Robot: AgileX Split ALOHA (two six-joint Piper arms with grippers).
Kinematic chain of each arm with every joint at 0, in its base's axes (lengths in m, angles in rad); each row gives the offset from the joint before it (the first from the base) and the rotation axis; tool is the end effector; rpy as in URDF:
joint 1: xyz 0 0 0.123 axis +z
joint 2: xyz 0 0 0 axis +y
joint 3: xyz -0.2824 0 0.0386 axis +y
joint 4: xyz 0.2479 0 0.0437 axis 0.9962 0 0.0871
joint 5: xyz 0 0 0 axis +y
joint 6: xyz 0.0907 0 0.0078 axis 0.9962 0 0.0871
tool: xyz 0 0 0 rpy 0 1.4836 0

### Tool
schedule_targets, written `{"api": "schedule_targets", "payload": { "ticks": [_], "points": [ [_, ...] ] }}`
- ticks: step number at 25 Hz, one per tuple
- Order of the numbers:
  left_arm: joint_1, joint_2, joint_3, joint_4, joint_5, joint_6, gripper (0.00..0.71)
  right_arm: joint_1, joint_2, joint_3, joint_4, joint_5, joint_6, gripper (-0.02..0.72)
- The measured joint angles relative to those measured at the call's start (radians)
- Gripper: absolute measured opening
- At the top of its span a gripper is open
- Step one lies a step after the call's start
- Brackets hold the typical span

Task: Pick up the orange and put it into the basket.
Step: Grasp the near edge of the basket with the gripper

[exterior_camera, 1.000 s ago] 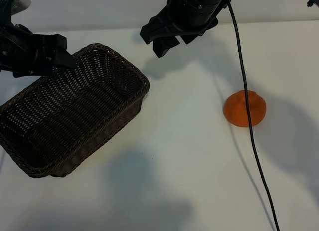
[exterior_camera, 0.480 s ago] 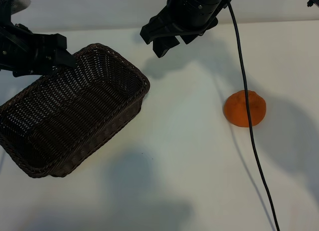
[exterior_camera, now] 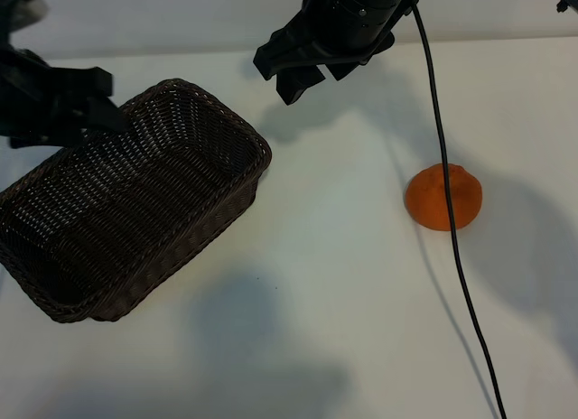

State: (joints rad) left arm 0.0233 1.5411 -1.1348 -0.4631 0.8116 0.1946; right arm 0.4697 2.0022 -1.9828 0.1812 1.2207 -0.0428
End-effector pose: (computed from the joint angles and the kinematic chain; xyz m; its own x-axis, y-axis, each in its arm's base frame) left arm 0.3166 -0.0222 0.2728 -0.8892 -0.1494 -0.4325 0.0112 0.9378 -0.3471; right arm 0.3841 0.2123 0.3204 -0.8230 -0.3957 -0.4076 -0.4918 0.8554 0.1625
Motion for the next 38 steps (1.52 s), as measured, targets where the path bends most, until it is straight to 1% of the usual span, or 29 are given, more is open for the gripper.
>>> {"api": "schedule_targets", "payload": {
  "ticks": [3,6,11,15,18,20,23,26,35,38],
  "points": [
    [0.000,-0.086,0.006,0.098,0.023,-0.098,0.588,0.000,0.000,0.000,0.007,0.000,0.000,0.595],
    [0.000,-0.189,0.057,0.199,0.025,-0.222,0.588,0.000,0.000,0.000,0.012,0.000,0.000,0.595],
    [0.000,-0.386,0.224,0.373,0.025,-0.484,0.588,0.000,0.000,0.000,0.013,0.000,0.000,0.595],
    [0.000,-0.544,0.366,0.480,0.022,-0.665,0.588,0.000,0.000,0.000,0.013,0.000,0.000,0.595],
    [0.000,-0.632,0.463,0.580,0.012,-0.793,0.588,0.000,0.000,0.000,0.013,0.000,-0.002,0.595],
    [0.000,-0.663,0.515,0.619,0.003,-0.853,0.588,0.000,0.000,0.000,0.013,0.000,-0.013,0.595],
    [0.000,-0.673,0.582,0.644,-0.039,-0.917,0.588,0.000,0.000,0.000,0.013,0.000,-0.023,0.595],
    [0.000,-0.641,0.637,0.668,-0.127,-0.961,0.588,0.000,0.000,0.000,0.013,0.000,-0.025,0.595],
    [0.000,-0.436,0.653,0.688,-0.362,-1.000,0.588,0.000,0.000,0.000,0.014,0.000,-0.025,0.595],
    [0.000,-0.365,0.653,0.682,-0.420,-1.002,0.588,0.000,0.000,0.000,0.014,0.000,-0.026,0.595]
  ]
}}
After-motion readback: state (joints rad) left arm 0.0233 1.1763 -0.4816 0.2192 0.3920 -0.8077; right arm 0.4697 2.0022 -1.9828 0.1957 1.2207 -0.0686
